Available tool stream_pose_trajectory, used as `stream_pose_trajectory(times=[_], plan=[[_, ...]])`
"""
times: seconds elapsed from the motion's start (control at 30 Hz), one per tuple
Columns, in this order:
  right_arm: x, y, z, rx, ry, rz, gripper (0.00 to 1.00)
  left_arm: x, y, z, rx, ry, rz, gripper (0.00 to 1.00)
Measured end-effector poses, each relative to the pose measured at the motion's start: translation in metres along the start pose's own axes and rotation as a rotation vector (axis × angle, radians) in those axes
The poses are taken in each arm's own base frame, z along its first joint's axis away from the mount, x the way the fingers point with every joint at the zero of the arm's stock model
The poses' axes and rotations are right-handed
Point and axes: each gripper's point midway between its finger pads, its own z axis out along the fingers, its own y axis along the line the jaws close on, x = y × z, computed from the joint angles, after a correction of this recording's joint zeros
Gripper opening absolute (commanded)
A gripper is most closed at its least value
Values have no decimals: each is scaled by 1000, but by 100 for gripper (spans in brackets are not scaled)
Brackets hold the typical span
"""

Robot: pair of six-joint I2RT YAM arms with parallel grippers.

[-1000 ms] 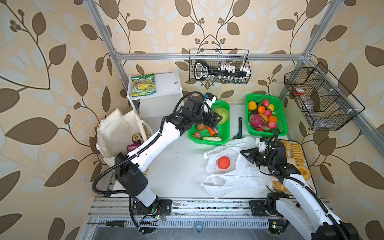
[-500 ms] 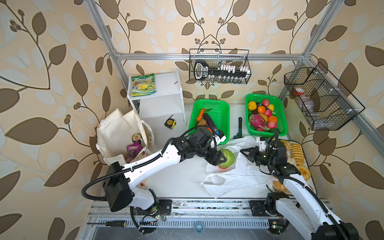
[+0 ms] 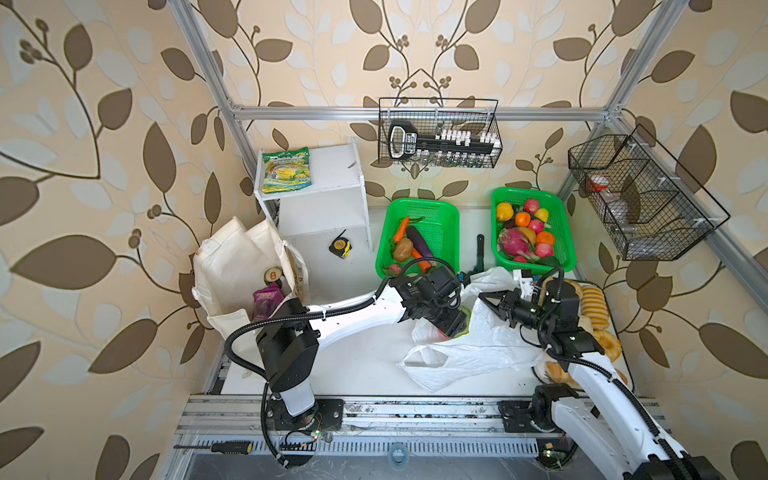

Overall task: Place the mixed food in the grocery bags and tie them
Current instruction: 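Lower the cabbage into the bag and open the left gripper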

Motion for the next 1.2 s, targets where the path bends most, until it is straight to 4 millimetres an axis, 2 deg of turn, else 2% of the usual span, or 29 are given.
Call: stream_pose_trajectory(times=[0.23,0.43,0.53,0.83,1.0,1.1,1.2], plan=[[3,3,1,-35,16,28,0,-24,-23,8,142,-89,-68,73],[1,-1,0,-24,9,33,0,-16,-26,32,191,-41,-118,79],[2,-6,-1,-7,12,30,0,-13,-26,36,194,-28,-128,84],[-2,-27,-5,79,-23,19,0,-16,-31,35,220,-33,-116,99],[-5,-40,-8,126,-49,22,0,-18,-32,31,217,-32,-99,99],[-7,-47,-9,150,-60,19,0,-21,-35,22,223,-43,-89,98],[-8,-51,-10,170,-70,12,0,-29,-42,3,239,-78,-72,98]])
